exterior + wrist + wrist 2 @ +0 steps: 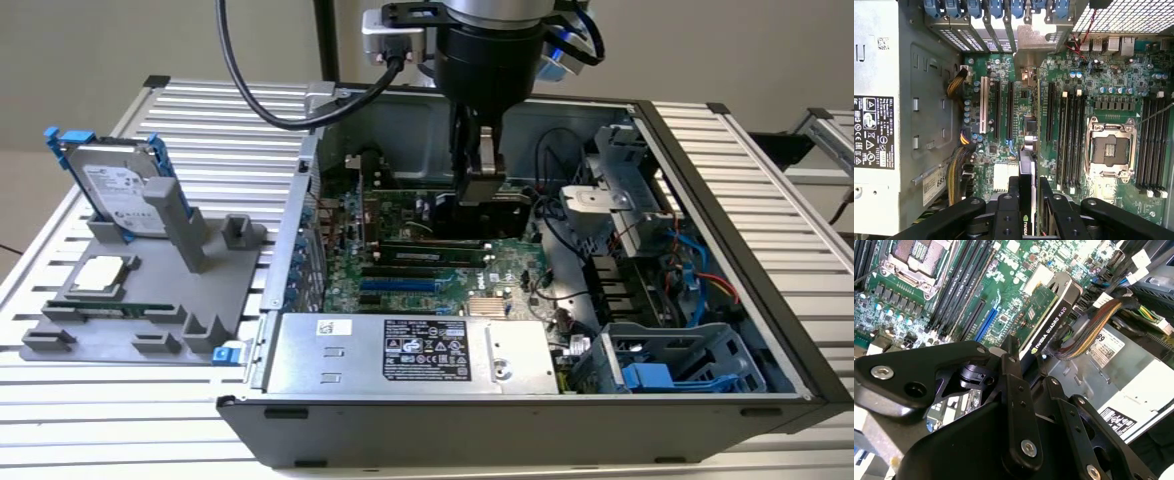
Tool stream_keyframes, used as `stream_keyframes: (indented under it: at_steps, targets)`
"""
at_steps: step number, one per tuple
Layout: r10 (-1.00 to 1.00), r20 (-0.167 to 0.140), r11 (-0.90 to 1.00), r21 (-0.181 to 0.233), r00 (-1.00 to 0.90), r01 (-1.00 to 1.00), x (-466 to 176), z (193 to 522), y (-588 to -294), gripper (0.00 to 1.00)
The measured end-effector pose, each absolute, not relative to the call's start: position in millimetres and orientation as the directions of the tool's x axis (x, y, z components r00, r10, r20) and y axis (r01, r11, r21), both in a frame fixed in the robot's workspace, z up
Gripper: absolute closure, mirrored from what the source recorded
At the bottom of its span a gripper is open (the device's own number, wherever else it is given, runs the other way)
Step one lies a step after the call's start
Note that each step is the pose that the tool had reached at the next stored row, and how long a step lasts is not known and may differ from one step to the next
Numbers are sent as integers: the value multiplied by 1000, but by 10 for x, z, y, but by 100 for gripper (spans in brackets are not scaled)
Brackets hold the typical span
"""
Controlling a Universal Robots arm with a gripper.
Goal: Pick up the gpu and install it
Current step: 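Insert the gpu into the slot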
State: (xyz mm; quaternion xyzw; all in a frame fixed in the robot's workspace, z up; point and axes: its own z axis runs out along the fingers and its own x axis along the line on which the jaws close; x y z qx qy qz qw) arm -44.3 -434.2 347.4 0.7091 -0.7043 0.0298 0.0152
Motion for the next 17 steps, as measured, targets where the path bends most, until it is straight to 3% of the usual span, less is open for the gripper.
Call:
stream_keyframes:
  at_steps: [8,17]
  targets:
    - [-999,36,-7,-20,6,-1000,-444,3463,-4341,100]
    - [-999,35,7,6,-6,-1000,-446,3386,-4342,100]
